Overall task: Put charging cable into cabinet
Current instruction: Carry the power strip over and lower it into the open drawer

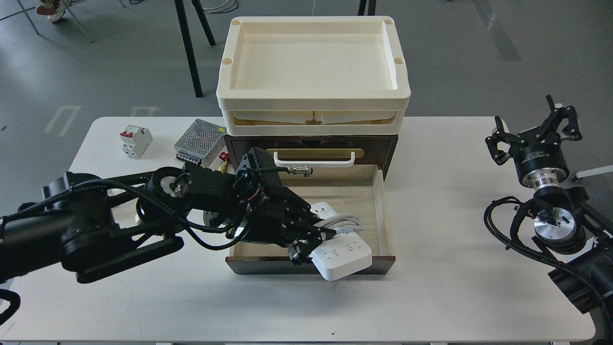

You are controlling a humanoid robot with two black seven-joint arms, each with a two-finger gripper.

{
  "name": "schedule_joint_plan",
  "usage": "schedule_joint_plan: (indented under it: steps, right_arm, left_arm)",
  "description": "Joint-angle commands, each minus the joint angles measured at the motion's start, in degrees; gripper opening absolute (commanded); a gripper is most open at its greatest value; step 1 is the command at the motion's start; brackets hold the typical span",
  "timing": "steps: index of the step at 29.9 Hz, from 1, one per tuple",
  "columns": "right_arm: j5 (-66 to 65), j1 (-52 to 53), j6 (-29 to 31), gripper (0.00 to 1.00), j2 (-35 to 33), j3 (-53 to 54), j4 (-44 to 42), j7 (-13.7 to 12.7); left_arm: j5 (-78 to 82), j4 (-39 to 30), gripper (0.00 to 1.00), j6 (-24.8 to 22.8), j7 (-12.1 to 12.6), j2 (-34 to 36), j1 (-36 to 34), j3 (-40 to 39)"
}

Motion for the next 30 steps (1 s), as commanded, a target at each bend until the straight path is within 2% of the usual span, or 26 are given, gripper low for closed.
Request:
schedule_joint_plan:
  steps: [1, 4, 8, 14, 18, 21, 24, 25, 30]
  right_arm:
    - [0.00, 0.01, 0.00, 1.00, -0.04, 0.00, 0.07, 0.00]
    - [0.00, 0.01, 0.00, 1.00, 0.05, 0.00, 0.07, 0.00]
    - [0.00, 0.01, 0.00, 1.00, 0.05, -0.08, 0.07, 0.00]
    - [0.00, 0.01, 0.00, 1.00, 0.05, -0.09, 0.07, 0.00]
    - [0.00, 0.01, 0.00, 1.00, 0.05, -0.09, 0.07, 0.00]
    - [0.00, 0.01, 0.00, 1.00, -0.04, -0.09, 0.07, 0.00]
    - [0.00, 0.01, 0.00, 1.00, 0.05, -0.09, 0.07, 0.00]
    - [0.00, -0.08, 0.00, 1.00, -0.04, -0.09, 0.07, 0.00]
    - [0.00, 0.01, 0.00, 1.00, -0.04, -0.09, 0.07, 0.00]
  left_arm:
    - [0.58, 2.57, 0.05, 0.01, 1.42, -0.55, 0.20, -1.95]
    - [0.49, 5.03, 0.06, 0.01, 2.91, -1.60, 0.12, -2.56]
    - [0.93, 7.32, 0.06, 0.01, 3.61, -2.04, 0.81, -2.48]
    - [2.87, 11.36, 0.09, 0.01, 8.71, -4.76, 2.84, -2.83]
    - [2.69, 11.81, 0.13, 0.01, 8.98, -5.38, 2.93, -2.83]
    - [2.60, 11.81, 0.24, 0.01, 9.07, -5.47, 3.02, -2.83]
    - [2.34, 11.72, 0.51, 0.01, 9.15, -5.64, 3.10, -2.92]
    - [2.34, 11.46, 0.57, 0.01, 8.89, -5.64, 3.10, -2.92]
    - [1.90, 7.68, 0.71, 0.01, 8.28, -5.12, 3.10, -3.36]
